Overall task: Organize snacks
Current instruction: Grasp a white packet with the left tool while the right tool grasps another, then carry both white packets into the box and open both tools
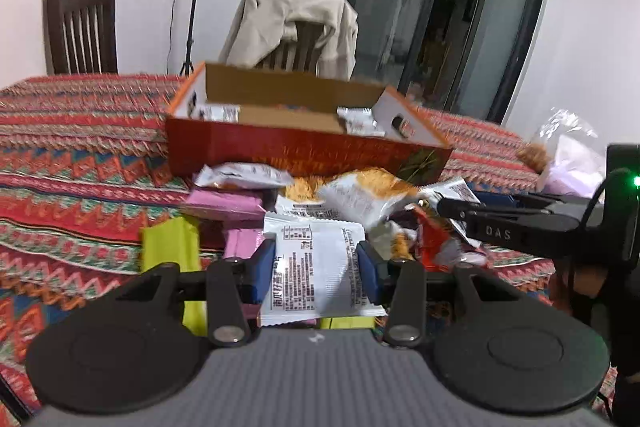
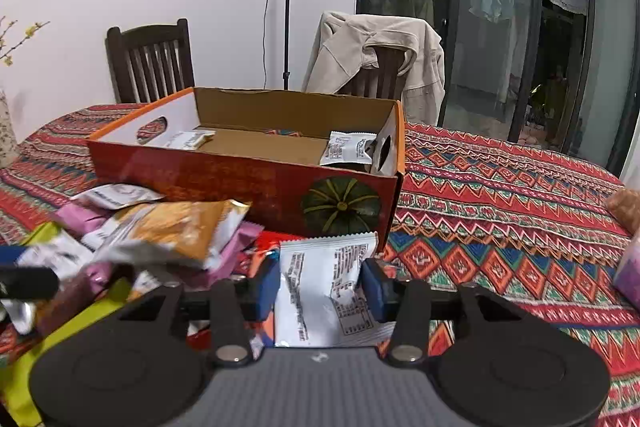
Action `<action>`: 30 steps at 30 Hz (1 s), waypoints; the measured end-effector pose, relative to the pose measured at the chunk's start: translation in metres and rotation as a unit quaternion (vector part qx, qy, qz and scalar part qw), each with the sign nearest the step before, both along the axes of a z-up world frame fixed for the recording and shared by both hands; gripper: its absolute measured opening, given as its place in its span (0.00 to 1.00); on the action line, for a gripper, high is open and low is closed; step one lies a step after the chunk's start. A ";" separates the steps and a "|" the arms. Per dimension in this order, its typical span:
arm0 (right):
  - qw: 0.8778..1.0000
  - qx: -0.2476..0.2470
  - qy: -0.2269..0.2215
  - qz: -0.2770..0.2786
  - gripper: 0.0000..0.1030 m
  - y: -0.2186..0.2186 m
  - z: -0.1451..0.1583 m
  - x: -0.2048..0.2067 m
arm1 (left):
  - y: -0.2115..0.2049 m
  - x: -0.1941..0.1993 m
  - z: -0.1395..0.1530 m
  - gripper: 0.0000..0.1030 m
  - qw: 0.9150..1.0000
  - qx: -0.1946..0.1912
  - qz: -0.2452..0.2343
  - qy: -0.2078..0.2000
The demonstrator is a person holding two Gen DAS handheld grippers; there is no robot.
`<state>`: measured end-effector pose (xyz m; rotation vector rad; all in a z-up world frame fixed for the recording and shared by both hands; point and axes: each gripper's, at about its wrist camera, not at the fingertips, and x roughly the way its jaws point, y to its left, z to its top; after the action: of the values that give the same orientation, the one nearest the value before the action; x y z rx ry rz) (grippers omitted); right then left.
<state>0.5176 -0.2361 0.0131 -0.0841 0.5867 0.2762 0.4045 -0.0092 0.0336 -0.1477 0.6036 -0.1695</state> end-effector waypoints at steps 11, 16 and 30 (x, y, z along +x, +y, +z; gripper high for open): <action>0.999 0.025 -0.043 -0.004 0.41 -0.001 0.046 -0.149 | 0.034 -0.098 0.039 0.43 0.999 -0.004 0.010 -0.045; 0.998 0.035 -0.051 -0.005 0.41 0.001 0.061 -0.195 | 0.044 -0.121 0.045 0.43 0.999 -0.017 0.015 -0.049; 0.995 0.064 -0.072 0.039 0.41 0.005 0.102 -0.160 | 0.066 -0.012 0.091 0.43 0.998 -0.032 -0.012 -0.051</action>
<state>0.3579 -0.2315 0.1149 -0.0023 0.4208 0.3800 0.3922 0.0567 0.1251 -0.1918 0.4994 -0.2190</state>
